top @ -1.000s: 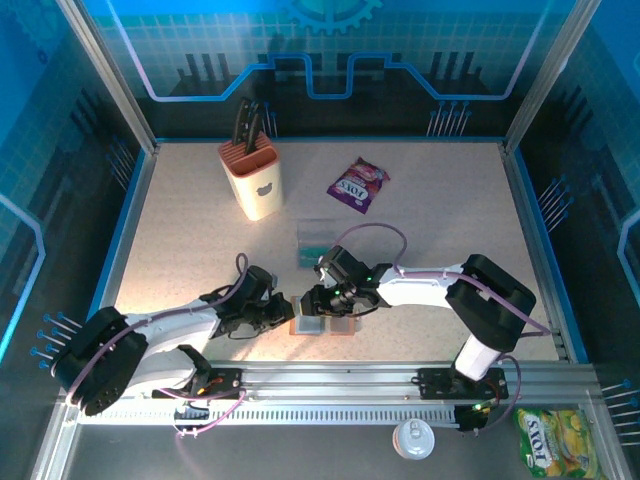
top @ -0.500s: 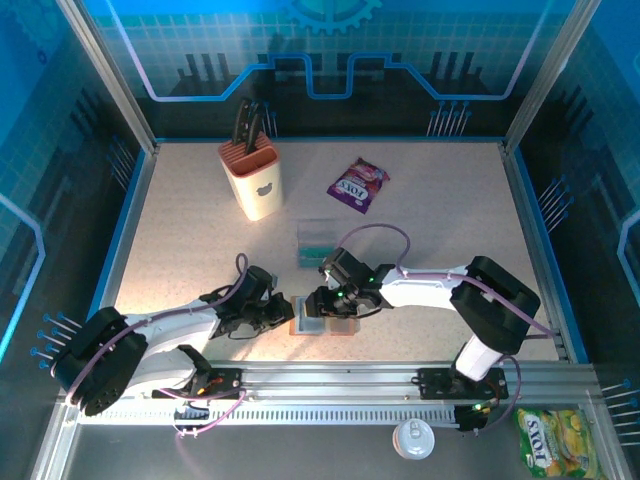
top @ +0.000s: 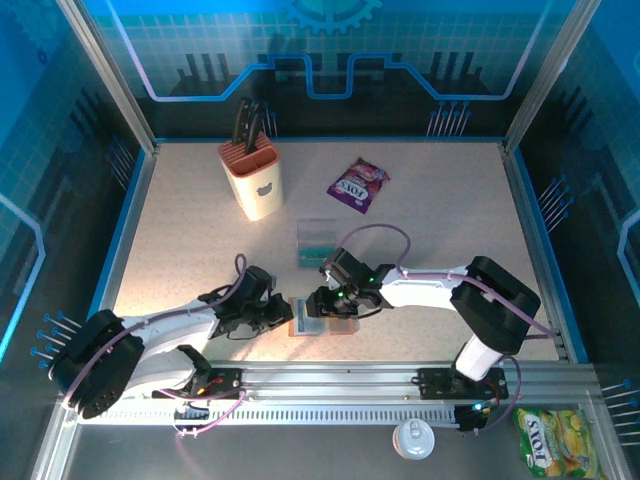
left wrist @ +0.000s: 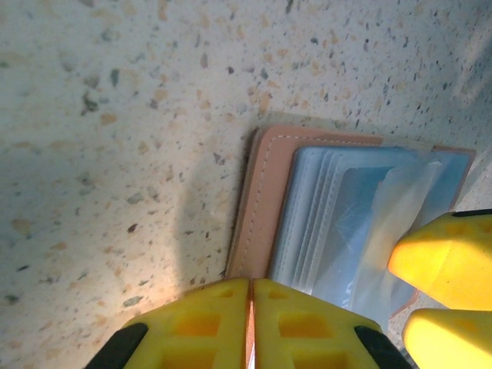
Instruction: Take the credit cards out of the card holder
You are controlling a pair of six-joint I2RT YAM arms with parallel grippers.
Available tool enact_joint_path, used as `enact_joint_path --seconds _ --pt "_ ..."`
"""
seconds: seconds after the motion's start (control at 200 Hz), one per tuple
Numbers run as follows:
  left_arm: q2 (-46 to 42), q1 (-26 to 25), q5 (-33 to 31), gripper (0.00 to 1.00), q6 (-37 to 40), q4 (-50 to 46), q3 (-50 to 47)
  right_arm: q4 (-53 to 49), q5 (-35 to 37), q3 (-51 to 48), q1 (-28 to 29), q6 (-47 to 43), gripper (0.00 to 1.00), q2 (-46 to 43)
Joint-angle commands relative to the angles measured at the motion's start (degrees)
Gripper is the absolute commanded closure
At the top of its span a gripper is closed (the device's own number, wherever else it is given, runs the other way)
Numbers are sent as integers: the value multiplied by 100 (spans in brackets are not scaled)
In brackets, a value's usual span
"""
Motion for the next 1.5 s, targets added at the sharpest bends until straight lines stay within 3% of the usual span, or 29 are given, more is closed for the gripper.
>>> enact_joint_path --seconds 0.0,0.235,0.8,1.496 --pt "-199 32 -18 88 70 -460 126 -149 67 -117 -49 -21 54 -96" --pt "-326 34 60 85 37 -553 283 -105 68 -160 -49 -38 54 -110" --pt "220 34 568 79 -317 325 360 -52 -1 -161 -53 -46 54 -79" --pt "-45 31 454 79 -343 135 371 -2 -40 -196 -48 -31 54 -39"
